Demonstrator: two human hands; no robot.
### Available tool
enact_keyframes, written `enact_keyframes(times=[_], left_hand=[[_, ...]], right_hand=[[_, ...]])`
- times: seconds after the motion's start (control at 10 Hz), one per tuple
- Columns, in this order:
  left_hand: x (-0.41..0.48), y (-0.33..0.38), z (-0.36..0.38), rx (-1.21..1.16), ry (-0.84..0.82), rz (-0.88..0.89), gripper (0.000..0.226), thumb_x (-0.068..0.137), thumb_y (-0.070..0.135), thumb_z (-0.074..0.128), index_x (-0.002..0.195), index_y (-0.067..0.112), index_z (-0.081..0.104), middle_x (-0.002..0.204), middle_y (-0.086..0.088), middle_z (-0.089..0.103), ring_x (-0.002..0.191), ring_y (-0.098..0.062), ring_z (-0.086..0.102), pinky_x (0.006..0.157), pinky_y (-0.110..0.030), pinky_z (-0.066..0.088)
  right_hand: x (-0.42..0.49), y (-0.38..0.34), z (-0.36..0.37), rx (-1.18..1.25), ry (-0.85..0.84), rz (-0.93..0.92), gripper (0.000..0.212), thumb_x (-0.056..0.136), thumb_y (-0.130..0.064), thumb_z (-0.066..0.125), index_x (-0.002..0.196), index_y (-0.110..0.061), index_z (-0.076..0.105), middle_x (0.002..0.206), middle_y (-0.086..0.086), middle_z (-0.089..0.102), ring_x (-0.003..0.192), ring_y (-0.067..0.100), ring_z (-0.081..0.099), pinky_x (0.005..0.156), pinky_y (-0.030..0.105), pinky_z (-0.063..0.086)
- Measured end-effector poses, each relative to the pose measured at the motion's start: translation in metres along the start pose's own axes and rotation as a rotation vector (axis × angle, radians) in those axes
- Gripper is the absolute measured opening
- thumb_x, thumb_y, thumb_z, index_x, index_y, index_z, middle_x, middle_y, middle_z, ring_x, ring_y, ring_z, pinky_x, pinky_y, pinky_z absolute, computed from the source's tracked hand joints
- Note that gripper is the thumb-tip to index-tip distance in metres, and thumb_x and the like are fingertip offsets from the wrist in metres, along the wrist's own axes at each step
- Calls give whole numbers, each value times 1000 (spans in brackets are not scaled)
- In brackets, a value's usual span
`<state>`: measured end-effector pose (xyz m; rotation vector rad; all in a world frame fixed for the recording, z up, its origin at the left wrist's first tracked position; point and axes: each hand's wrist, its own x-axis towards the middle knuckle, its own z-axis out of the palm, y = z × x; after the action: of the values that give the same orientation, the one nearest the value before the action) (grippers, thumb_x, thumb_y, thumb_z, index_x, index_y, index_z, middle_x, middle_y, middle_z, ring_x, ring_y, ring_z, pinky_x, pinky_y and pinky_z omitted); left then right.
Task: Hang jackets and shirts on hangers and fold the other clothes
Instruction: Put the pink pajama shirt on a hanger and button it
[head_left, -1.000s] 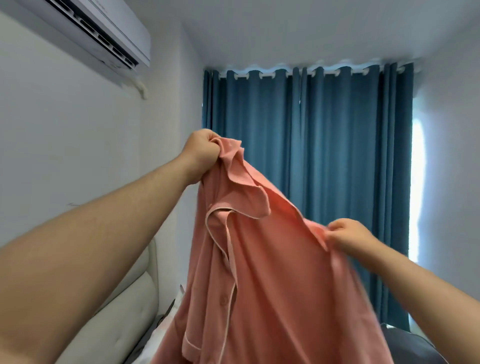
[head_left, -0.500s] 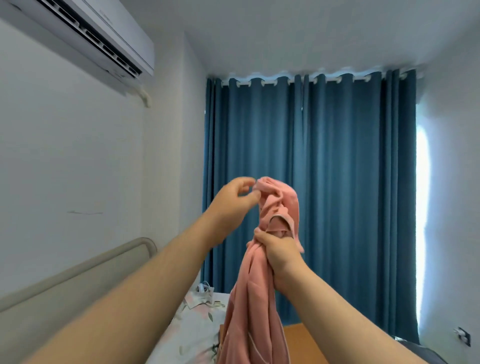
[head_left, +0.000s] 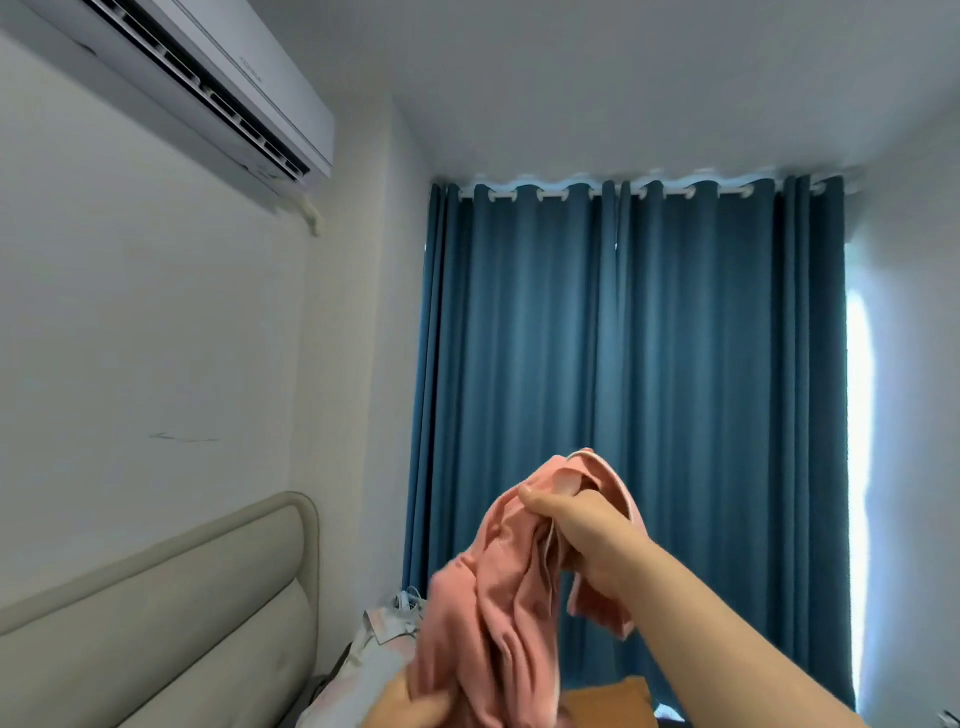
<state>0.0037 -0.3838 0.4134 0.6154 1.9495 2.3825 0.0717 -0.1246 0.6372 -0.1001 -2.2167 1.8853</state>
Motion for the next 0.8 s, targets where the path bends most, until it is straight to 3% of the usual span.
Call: enact_keyframes(times=[0.1, 0.2, 0.3, 0.4, 0.5, 0.6, 0.7, 0.8], left_hand=[[21, 101, 69, -306, 140, -157, 43, 59, 10, 76, 98, -8, 68, 92, -27, 71, 76, -28, 72, 76, -37, 57], [12, 147, 84, -278, 24, -217, 49, 88, 33, 57, 117, -6, 64, 114, -29, 65, 103, -35, 66, 100, -47, 46], [28, 172, 107, -206, -89, -224, 52, 86, 36, 56, 119, -2, 64, 115, -28, 65, 104, -36, 65, 94, -43, 52], [34, 196, 129, -118, -125, -239, 41, 97, 32, 48, 116, 0, 66, 108, -28, 67, 88, -35, 67, 84, -44, 54], [40, 209, 137, -147, -128, -275, 33, 93, 26, 59, 109, -2, 67, 104, -27, 64, 91, -36, 64, 97, -51, 48], [43, 219, 135, -223, -141, -255, 36, 94, 21, 55, 118, -5, 64, 113, -27, 61, 104, -37, 61, 104, -52, 43], [42, 228, 125, -238, -45, -240, 42, 101, 26, 40, 128, -2, 58, 127, -25, 59, 108, -34, 61, 96, -50, 50], [44, 243, 111, -161, 90, -225, 42, 104, 34, 33, 108, 4, 62, 94, -19, 70, 75, -26, 68, 71, -37, 58]], right_hand=[[-11, 9, -22, -131, -132, 179, 56, 74, -48, 75, 102, -2, 66, 96, 20, 70, 80, 31, 71, 70, 39, 59], [-25, 13, -25, -445, -158, 207, 54, 65, -57, 67, 74, -6, 55, 66, 11, 60, 51, 24, 55, 52, 31, 49], [-47, 14, -12, -463, -79, -303, 22, 73, -44, 66, 90, -29, 65, 88, -10, 70, 74, 6, 66, 75, 36, 58], [-77, 17, 3, -454, -248, -653, 63, 81, -30, 64, 132, -57, 39, 142, -25, 43, 128, -7, 43, 105, 21, 41], [-78, 40, 7, -741, -132, -819, 83, 81, -35, 62, 141, -64, 13, 155, -27, 7, 139, -11, 15, 111, 17, 24], [-69, 53, 3, -532, 119, -930, 57, 89, -17, 61, 125, -56, 42, 125, -24, 48, 114, -7, 48, 91, 4, 35], [-59, 48, -18, -430, 303, -805, 23, 91, -9, 58, 84, -30, 56, 83, -15, 62, 80, 0, 57, 70, 12, 43], [-51, 40, -37, -236, 410, -601, 24, 93, -9, 53, 74, -22, 54, 73, -7, 62, 70, 7, 55, 63, 18, 43]])
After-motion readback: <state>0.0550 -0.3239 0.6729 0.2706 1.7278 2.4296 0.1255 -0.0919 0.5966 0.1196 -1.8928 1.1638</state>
